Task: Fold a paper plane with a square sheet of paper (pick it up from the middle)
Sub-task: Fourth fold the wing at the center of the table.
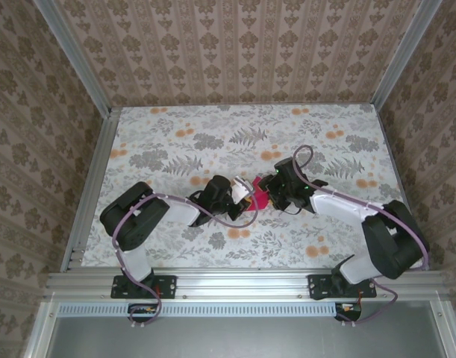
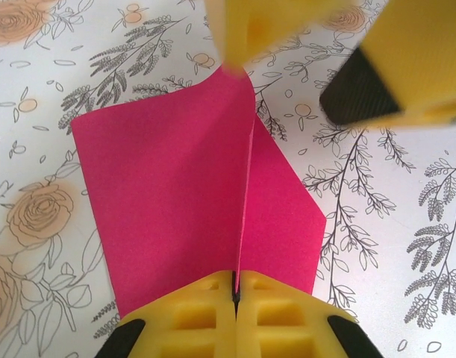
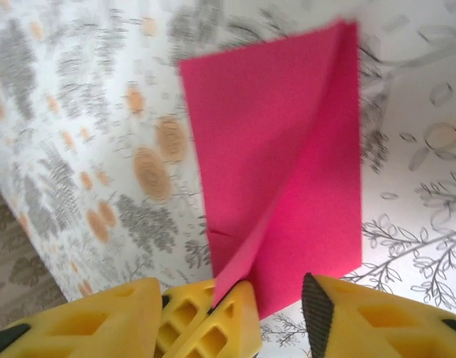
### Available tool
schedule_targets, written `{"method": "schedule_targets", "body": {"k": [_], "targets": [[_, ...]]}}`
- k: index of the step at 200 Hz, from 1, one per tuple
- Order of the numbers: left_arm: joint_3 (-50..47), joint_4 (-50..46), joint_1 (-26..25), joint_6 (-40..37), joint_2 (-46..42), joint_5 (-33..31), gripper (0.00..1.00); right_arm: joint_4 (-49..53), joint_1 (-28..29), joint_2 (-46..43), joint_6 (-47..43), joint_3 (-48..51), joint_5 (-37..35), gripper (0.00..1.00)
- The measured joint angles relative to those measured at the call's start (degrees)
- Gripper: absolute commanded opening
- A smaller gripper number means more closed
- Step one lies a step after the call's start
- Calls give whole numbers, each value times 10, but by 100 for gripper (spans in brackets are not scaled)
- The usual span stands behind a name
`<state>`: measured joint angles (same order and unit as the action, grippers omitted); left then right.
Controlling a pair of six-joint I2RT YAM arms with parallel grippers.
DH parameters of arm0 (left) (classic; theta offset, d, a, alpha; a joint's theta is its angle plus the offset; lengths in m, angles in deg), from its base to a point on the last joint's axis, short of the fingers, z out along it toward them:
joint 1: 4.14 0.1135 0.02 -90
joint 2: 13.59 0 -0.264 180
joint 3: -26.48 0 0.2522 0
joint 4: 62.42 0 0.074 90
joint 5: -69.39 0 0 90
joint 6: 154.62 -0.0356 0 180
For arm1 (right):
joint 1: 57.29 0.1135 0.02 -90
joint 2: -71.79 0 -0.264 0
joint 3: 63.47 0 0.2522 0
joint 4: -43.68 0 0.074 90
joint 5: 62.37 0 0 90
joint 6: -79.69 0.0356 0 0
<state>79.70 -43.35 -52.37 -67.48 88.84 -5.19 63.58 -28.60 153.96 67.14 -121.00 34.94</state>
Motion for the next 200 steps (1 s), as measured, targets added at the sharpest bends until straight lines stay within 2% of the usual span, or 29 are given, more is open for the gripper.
{"method": "schedule_targets", "body": {"k": [35, 69, 125, 200], "targets": [[-7, 8, 12, 45, 0, 7, 4, -49, -17, -71, -89, 45, -2, 60], [-7, 9, 30, 104, 0, 30, 4, -86, -25, -72, -150, 77, 21, 56], [10, -15, 70, 218, 5, 93, 3, -165, -26, 5, -180, 83, 87, 45], [24, -42, 90, 340, 11, 131, 1, -197, -23, 98, -179, 47, 129, 42]]}}
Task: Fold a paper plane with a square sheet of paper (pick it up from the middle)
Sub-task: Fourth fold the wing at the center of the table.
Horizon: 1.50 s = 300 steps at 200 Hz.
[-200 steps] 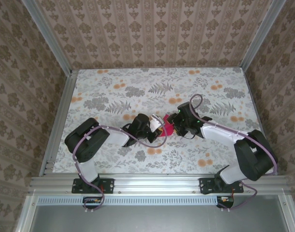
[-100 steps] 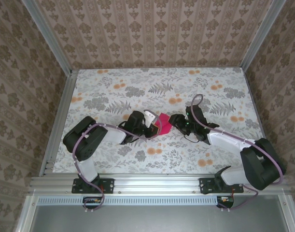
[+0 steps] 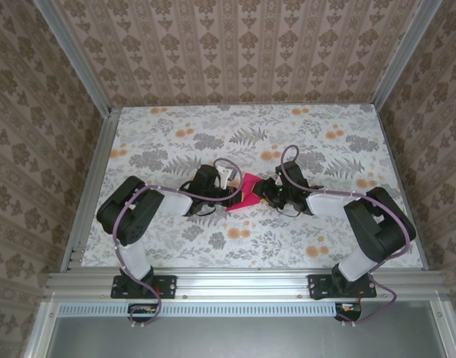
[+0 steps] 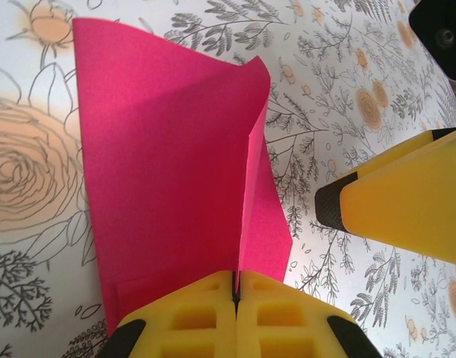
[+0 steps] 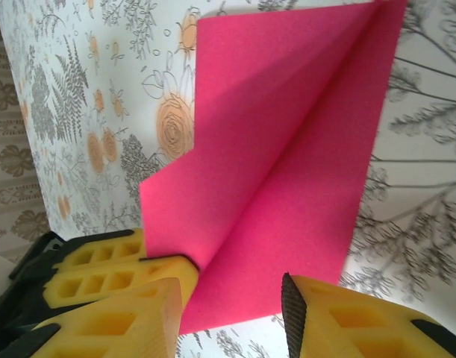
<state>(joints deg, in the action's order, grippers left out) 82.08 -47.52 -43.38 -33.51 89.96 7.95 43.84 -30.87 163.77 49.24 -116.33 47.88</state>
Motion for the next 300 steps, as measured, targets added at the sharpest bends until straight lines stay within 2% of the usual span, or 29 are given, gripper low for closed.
{"method": "schedule_targets", "body": {"k": [95, 163, 216, 300], "targets": [[0, 1, 8, 79, 3, 0, 1, 3, 9, 81, 7, -77, 12, 42], [0, 6, 11, 99, 3, 0, 2, 35, 11, 101, 15, -89, 10, 42], [0, 7, 11, 103, 3, 0, 7, 52, 12, 113, 23, -103, 4, 47], [0, 4, 15, 105, 7, 9, 5, 17, 12, 113, 39, -96, 4, 48]]}}
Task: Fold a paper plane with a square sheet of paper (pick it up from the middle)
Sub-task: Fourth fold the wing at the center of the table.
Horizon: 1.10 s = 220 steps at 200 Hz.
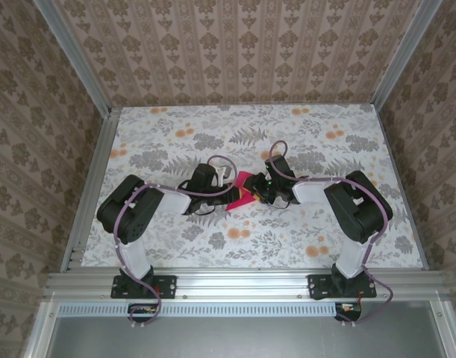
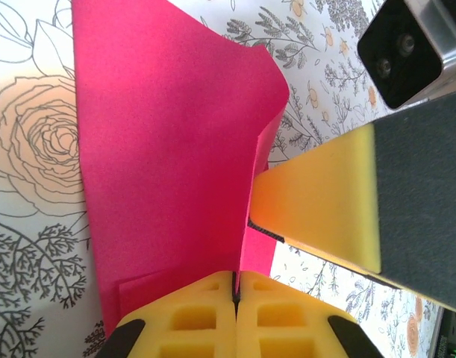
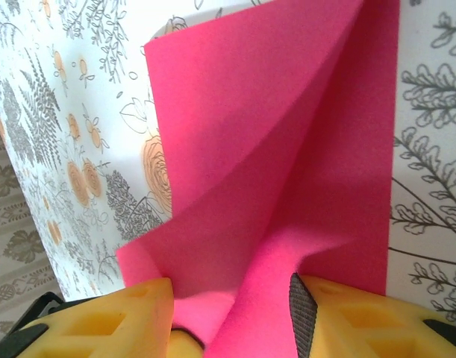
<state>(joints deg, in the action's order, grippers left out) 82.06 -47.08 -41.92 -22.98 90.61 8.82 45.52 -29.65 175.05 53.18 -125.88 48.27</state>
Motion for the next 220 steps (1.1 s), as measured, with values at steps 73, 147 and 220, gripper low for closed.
{"method": "schedule_targets", "body": {"k": [73, 147, 220], "targets": [[0, -4, 0, 1, 1, 8, 11, 19, 1, 7, 7, -12, -5, 46], [-21, -46, 24, 7, -33, 9, 27, 104, 9, 18, -24, -58, -34, 46], [-28, -108, 37, -10, -70, 23, 29, 150, 21, 26, -53, -85, -63, 47]]}}
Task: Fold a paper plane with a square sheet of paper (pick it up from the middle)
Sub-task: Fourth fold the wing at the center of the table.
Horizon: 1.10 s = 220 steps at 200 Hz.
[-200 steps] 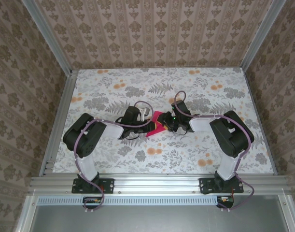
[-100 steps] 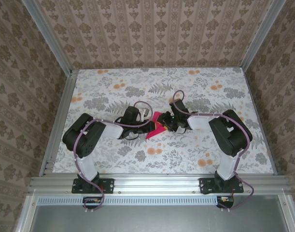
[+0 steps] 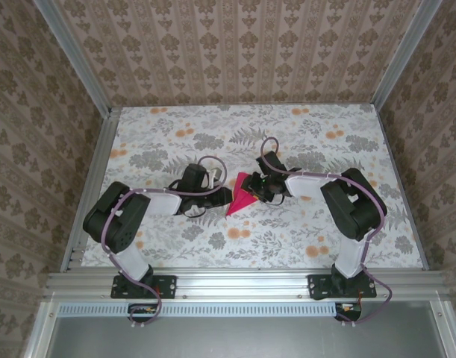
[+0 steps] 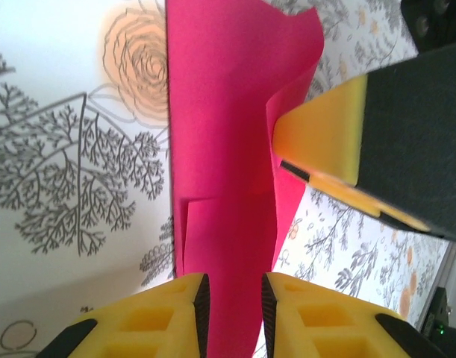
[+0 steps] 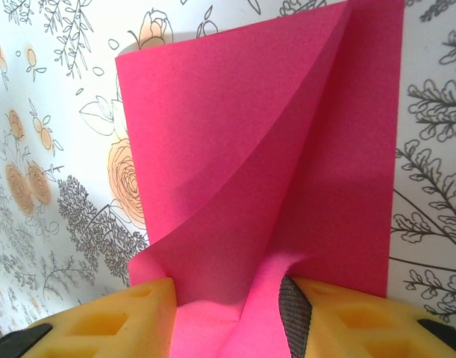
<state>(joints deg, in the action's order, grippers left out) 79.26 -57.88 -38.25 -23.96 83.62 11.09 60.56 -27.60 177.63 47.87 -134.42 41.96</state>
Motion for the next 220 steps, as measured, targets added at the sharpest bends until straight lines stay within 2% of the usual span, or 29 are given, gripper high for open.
{"method": "schedule_targets", "body": {"k": [54, 142, 220], "targets": [[19, -30, -12, -19, 8, 7, 30, 22, 6, 6, -10, -18, -9, 54], [17, -29, -9, -19, -4, -13, 24, 95, 31, 27, -30, -73, -61, 63], [2, 28, -7, 4, -13, 21, 17, 124, 36, 39, -25, -98, -71, 67]]}}
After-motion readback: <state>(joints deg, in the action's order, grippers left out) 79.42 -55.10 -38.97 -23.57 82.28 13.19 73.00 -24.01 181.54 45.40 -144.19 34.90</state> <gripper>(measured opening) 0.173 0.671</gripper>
